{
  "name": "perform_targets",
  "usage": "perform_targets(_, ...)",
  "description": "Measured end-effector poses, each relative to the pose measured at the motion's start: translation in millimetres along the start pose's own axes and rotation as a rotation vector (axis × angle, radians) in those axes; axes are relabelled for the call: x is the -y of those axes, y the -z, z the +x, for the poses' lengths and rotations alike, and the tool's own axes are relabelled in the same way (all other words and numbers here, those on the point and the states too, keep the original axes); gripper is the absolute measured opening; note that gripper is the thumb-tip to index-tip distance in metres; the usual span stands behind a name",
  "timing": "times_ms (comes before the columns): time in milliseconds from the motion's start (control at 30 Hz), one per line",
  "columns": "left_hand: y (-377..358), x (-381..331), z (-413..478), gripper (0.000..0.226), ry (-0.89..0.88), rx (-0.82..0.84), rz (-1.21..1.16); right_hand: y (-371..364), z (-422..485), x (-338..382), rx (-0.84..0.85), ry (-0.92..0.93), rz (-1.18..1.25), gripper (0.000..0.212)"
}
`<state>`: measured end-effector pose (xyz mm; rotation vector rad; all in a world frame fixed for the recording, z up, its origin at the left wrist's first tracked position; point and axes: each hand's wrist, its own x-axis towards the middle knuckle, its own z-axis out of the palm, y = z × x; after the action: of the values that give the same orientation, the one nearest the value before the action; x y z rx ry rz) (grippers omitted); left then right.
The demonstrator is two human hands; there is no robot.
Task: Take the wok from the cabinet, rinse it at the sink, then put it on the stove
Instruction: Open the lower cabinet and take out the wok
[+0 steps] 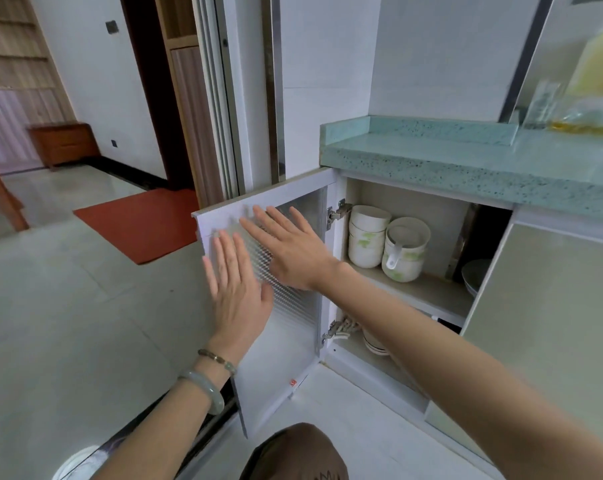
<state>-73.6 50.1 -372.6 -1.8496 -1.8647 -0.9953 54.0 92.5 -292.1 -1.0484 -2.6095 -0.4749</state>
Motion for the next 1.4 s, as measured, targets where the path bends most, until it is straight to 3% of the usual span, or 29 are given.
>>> perform_targets(200, -80, -81, -18, 0.086, -0.255, 0.185, 0.018, -14, -104, -86, 0.197, -0.156, -0.377, 0.069)
perform_targets(367, -140, -165, -25, 0.080, -0.600, 0.343, -0.172, -1, -199, -157, 0.502, -0.355, -0.747, 0.062)
perform_targets(467, -166, -207, -30, 0.079, -0.662, 0.436, -0.206, 13, -216, -181, 0.717, -0.395, -0.932, 0.059)
perform_targets(633, -197, -267, -29, 0.081, -0.640, 0.560, -0.308, 23, -222, -198, 0.869, -0.350, -1.140, 0.062)
perform_targets(900, -205, -285, -32, 0.090, -0.510, 0.772, -0.807, 18, -223, -193, 0.828, -0.300, -1.215, 0.060)
perform_targets(1000, -197, -276, -31, 0.079, -0.383, 0.832, -0.967, 23, -223, -185, 0.761, -0.242, -1.184, 0.053)
perform_targets(1167, -167, -263, -50, 0.042, -0.248, 0.824, -1.074, 42, -252, -147, 0.642, -0.150, -1.157, 0.047)
perform_targets(1300, -131, -254, -68, 0.024, -0.329, 0.836, -0.985, 58, -281, -103, 0.575, -0.104, -1.145, 0.047)
perform_targets(1400, -104, -251, -89, 0.015, -0.513, 0.826, -0.894, 75, -309, -77, 0.536, -0.078, -1.161, 0.050)
